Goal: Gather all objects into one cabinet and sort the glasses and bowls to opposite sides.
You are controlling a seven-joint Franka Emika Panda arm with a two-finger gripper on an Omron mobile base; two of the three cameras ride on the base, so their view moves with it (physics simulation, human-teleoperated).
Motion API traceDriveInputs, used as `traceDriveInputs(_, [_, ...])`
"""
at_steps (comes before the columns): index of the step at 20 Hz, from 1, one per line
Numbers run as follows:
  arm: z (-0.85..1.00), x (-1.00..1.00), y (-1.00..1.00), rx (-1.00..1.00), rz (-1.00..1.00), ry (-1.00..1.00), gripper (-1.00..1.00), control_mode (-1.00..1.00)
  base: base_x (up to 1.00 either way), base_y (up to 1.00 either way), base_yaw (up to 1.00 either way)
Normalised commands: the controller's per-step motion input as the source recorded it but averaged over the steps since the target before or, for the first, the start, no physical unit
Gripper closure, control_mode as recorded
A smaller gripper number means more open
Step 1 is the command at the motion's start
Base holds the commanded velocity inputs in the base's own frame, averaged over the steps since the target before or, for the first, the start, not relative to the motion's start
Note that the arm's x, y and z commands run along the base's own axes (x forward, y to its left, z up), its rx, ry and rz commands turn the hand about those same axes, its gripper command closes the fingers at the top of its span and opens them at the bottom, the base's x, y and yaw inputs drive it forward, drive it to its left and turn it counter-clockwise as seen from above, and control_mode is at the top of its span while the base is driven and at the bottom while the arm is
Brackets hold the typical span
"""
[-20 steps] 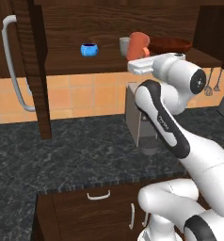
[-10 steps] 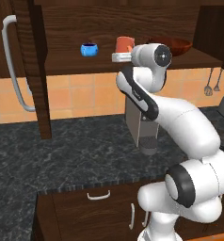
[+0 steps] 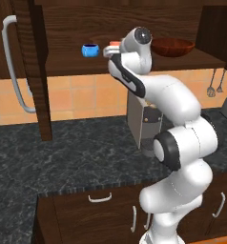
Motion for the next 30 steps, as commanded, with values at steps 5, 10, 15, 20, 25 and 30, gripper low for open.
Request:
traceDriveInputs(5, [-0.42, 0.37, 0.10, 0.00, 0.00, -0.04, 1.00, -1.00, 0.00, 0.00, 0.00])
traceDriveInputs(10, [-0.40, 0.48, 0.23, 0.00, 0.00, -0.02, -1.00, -1.00, 0.00, 0.00, 0.00])
traceDriveInputs(15, [-0.04, -0.02, 0.01, 0.01, 0.00, 0.00, -1.00, -1.00, 0.00, 0.00, 0.00])
traceDriveInputs(20, [-0.03, -1.00, -0.03, 0.01, -0.02, 0.00, -1.00, -1.00, 0.00, 0.00, 0.00])
traceDriveInputs(25, [-0.09, -1.00, -0.17, 0.00, -0.03, -0.07, -1.00, -1.00, 0.00, 0.00, 0.00])
traceDriveInputs(30, [-0.67, -1.00, -0.50, 0.00, -0.03, 0.11, -1.00, -1.00, 0.00, 0.00, 0.00])
